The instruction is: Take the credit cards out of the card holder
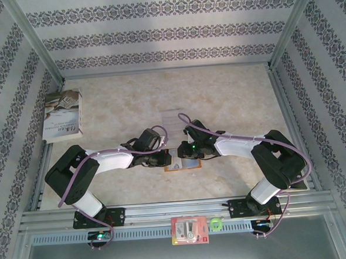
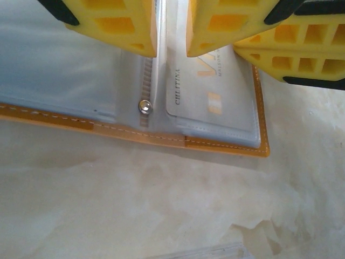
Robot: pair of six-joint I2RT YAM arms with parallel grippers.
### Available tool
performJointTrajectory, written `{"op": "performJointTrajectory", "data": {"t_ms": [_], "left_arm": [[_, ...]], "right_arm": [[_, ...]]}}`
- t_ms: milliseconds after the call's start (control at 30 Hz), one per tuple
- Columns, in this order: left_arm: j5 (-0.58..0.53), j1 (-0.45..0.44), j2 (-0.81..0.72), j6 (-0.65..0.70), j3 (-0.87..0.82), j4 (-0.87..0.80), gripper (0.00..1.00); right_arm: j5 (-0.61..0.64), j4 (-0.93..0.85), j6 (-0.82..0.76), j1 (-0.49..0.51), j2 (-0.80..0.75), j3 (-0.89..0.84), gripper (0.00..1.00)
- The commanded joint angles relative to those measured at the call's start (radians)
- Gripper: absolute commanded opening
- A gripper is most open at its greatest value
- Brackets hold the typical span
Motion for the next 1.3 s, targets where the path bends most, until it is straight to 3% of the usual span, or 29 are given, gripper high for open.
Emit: {"op": "performJointTrajectory", "data": {"t_ms": [0,500,600,733,867,1167,1267], "left_arm": [[-0.028,0.021,-0.006,0.031,-0.004,-0.063,0.00],[-0.002,0.027,0.024,0.032,0.004,-0.054,0.00],[-0.001,0.026,0.026,0.030,0.003,-0.055,0.00],[-0.012,0.027,0.011,0.030,0.000,-0.066,0.00],[-0.023,0.027,-0.005,0.025,-0.008,-0.069,0.00],[-0.016,0.027,-0.045,0.020,-0.019,-0.067,0.00],[-0.017,0.026,-0.091,0.013,-0.028,-0.049,0.13]], "right_arm": [[0.017,-0.010,0.008,-0.002,0.021,-0.019,0.21],[-0.085,0.084,0.019,0.008,0.087,-0.031,0.23],[-0.088,0.087,0.019,0.011,0.100,-0.030,0.18],[-0.035,0.047,0.014,0.017,0.081,-0.032,0.05],[0.089,-0.049,-0.008,0.028,0.021,-0.027,0.00],[0.192,-0.109,-0.021,0.039,-0.027,-0.044,0.00],[0.197,-0.095,-0.037,0.046,-0.052,-0.043,0.03]]}}
